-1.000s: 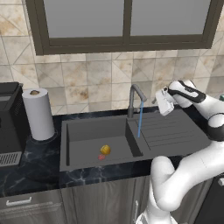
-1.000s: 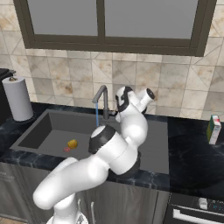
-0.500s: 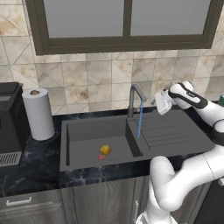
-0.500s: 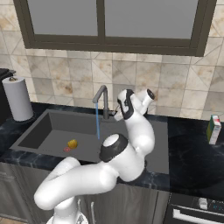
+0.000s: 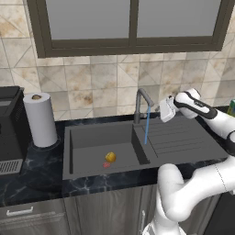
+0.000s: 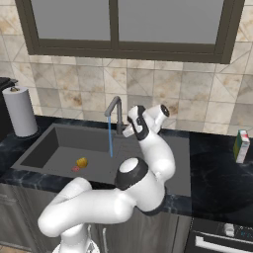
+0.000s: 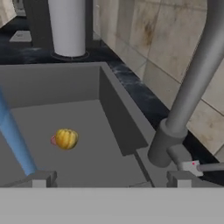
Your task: Turn on the sink faucet. Then move the squash from the counter to the sink. Turn off the sink. Move the vegetable from the sink to the pot next to the stove. Finally move the pot to the rear left burner.
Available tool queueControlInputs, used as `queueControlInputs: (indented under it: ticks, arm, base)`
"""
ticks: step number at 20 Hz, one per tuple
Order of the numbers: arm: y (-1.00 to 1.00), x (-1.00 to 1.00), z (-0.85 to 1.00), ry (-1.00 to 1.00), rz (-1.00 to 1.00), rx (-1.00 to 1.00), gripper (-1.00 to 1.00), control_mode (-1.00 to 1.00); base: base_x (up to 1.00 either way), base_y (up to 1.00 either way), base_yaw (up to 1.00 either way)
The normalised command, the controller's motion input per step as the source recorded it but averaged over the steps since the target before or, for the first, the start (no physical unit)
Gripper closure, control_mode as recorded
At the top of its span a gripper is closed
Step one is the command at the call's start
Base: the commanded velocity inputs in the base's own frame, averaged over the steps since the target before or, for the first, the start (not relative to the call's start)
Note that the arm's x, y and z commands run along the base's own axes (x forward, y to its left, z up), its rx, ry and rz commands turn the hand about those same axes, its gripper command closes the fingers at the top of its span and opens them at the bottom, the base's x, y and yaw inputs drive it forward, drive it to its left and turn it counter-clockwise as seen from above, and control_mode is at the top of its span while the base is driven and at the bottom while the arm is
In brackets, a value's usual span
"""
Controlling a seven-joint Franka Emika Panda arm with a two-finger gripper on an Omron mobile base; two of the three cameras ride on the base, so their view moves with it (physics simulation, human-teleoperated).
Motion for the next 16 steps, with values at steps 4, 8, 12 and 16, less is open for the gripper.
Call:
queueControlInputs:
  ticks: [4,8,12,16]
  arm:
    - [0.18,0.0,0.0,0.0,-0.04,0.0,-1.0,-1.0]
    - [0.22,0.0,0.0,0.0,0.0,0.0,-1.0,-1.0]
    - [0.19,0.02,0.0,0.0,0.0,0.0,-1.0,-1.0]
    - [0.18,0.03,0.0,0.0,0.0,0.0,-1.0,-1.0]
  base:
    - [0.0,0.0,0.0]
    - [0.0,0.0,0.0]
    - [0.0,0.0,0.0]
    - [0.0,0.0,0.0]
